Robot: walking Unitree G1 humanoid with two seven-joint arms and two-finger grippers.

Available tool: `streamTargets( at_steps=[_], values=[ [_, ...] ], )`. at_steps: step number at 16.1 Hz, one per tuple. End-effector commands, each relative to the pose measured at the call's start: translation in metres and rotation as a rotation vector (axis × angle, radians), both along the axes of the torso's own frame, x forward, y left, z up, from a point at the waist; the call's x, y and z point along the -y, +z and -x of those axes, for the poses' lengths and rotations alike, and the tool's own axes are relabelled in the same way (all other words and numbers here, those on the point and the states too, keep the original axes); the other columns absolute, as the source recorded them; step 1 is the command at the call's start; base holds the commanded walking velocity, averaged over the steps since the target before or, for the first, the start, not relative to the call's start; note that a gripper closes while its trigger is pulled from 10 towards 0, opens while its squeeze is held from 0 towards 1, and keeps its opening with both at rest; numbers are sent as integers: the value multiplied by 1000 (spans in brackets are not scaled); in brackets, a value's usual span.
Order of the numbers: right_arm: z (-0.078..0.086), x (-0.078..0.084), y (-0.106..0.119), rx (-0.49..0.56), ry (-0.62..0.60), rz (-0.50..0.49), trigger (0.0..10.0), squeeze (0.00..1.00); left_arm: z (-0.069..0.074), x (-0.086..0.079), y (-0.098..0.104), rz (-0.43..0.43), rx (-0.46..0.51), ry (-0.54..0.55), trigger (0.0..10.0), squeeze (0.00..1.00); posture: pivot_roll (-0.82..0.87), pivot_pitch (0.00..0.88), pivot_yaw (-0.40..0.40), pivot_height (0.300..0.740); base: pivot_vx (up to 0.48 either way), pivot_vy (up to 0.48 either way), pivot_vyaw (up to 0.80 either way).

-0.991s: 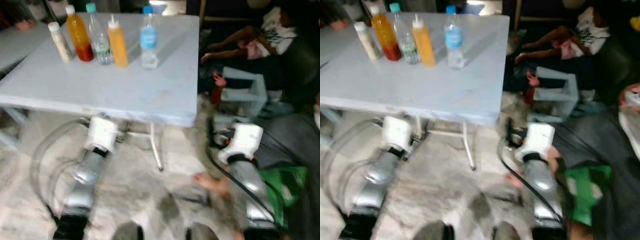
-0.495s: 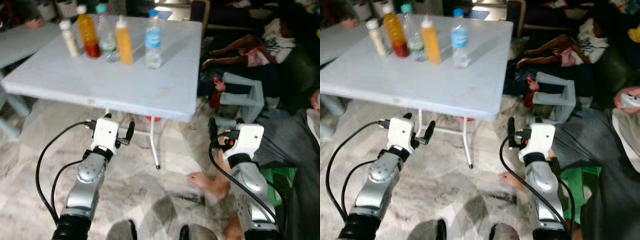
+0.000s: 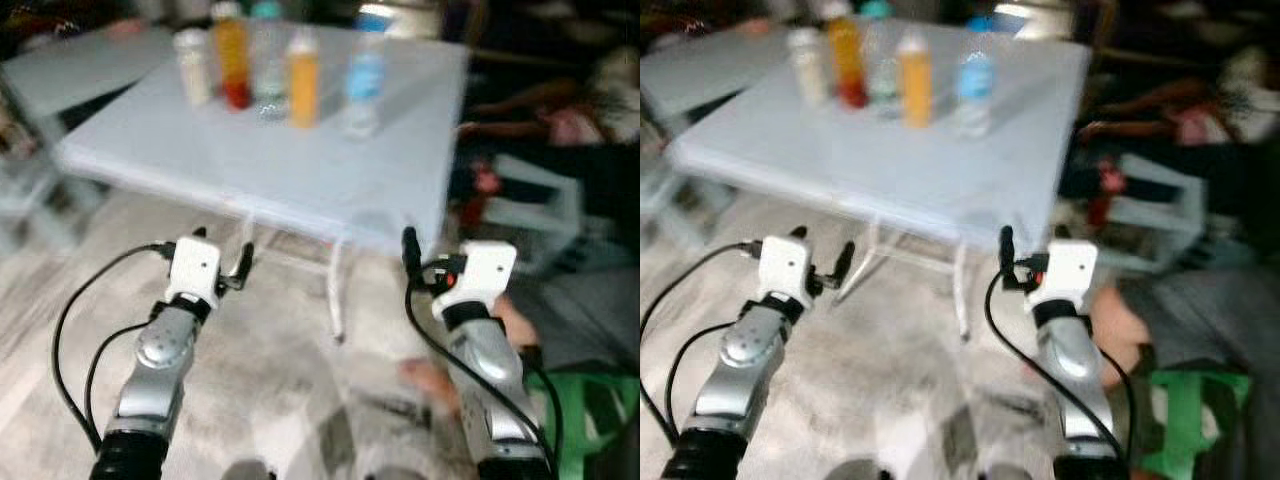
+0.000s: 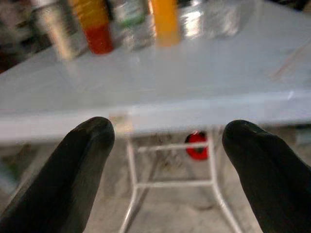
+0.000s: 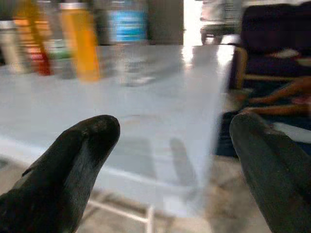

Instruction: Restocking fridge

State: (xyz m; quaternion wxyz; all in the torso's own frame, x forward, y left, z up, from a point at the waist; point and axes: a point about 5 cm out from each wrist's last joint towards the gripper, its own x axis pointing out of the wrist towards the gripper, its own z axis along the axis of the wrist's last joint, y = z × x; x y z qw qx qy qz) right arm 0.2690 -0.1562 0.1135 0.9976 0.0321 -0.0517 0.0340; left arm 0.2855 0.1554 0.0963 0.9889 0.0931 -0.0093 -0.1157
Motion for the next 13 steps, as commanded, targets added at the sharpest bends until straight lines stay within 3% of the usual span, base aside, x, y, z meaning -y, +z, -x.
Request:
streamTargets(
  at_steps=[1, 6, 10, 13],
  values=[
    [2, 9, 0, -1, -24, 16, 10000, 0, 1, 11, 2, 9, 9, -35, 10000, 0, -11, 75, 23, 740, 480, 0, 0],
    [3, 6, 1, 7, 4, 6, 10000, 0, -2, 10, 3, 16, 7, -23, 10000, 0, -12, 84, 26, 740, 469, 0, 246],
    [6, -4, 3, 30, 71, 44, 10000, 0, -3, 0, 7, 10, 28, 21, 10000, 0, -9, 98, 24, 740, 0, 0, 222],
    [2, -1, 8, 41, 65, 47, 10000, 0, -5, -4, 15, 6, 51, 36, 10000, 0, -1, 133, 26, 740, 0, 0, 292]
  ],
)
